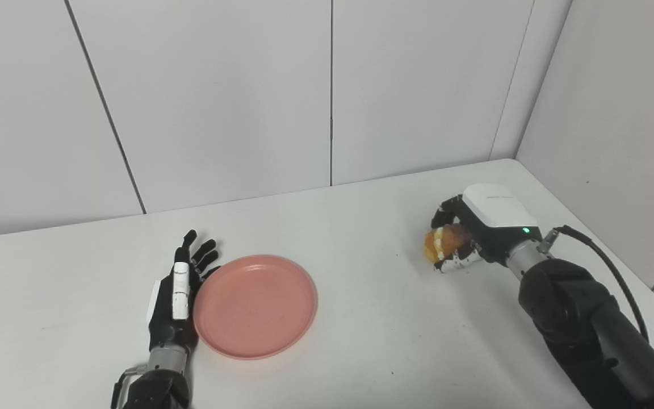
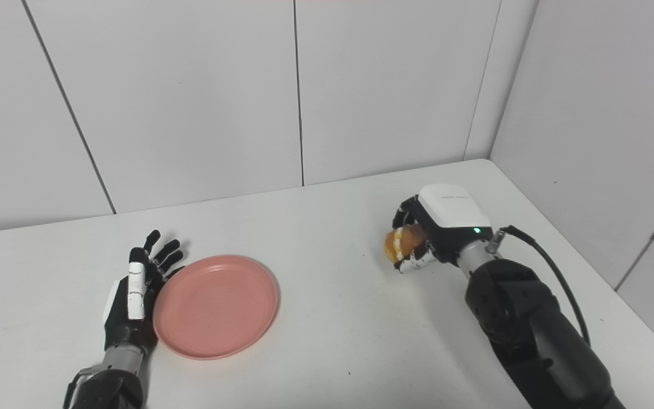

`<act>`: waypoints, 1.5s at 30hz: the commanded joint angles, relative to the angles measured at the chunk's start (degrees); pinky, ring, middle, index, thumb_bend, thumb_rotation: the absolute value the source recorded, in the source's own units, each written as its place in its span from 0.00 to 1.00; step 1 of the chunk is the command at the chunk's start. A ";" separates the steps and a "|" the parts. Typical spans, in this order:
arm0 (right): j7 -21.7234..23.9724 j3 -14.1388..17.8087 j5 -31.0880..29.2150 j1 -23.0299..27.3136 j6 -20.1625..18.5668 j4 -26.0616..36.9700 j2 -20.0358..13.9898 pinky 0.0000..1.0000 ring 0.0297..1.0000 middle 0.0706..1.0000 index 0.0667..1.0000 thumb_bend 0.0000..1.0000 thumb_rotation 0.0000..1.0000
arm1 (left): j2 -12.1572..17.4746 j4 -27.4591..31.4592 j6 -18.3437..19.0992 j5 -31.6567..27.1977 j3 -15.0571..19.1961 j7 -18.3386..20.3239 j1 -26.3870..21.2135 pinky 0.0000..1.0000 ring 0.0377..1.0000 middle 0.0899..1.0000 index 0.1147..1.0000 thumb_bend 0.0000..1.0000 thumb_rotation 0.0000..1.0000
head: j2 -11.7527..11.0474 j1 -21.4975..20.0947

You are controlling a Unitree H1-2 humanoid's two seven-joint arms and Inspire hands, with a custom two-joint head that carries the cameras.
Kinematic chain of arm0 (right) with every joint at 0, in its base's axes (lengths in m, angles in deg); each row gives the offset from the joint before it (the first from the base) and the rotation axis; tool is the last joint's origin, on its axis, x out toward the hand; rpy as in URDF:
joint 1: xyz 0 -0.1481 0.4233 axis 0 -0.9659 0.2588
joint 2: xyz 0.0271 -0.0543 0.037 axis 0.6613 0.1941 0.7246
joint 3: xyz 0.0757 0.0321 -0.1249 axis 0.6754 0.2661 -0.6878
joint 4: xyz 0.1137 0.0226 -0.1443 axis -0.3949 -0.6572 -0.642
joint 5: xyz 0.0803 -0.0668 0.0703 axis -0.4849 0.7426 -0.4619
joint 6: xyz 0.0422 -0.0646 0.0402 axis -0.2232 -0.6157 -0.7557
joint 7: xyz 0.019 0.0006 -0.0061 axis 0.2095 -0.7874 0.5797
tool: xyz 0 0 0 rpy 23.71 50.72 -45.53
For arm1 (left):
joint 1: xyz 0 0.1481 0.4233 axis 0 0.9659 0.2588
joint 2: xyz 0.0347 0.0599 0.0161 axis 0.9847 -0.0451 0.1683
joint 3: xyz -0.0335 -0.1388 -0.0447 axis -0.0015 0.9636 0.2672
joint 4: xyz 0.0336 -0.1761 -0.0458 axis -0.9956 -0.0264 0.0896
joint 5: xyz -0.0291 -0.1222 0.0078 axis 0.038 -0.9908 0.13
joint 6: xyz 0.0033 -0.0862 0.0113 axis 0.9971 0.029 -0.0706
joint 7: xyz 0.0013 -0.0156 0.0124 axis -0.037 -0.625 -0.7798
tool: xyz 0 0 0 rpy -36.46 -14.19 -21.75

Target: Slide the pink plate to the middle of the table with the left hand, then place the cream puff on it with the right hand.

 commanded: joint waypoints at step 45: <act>-2.59 -12.34 -3.70 13.23 7.02 -7.95 16.93 0.38 0.45 0.50 0.44 0.50 0.00 | -6.61 0.61 5.65 5.52 -2.35 -6.62 2.01 0.77 0.85 0.81 0.89 0.70 0.99 | 0.48 20.73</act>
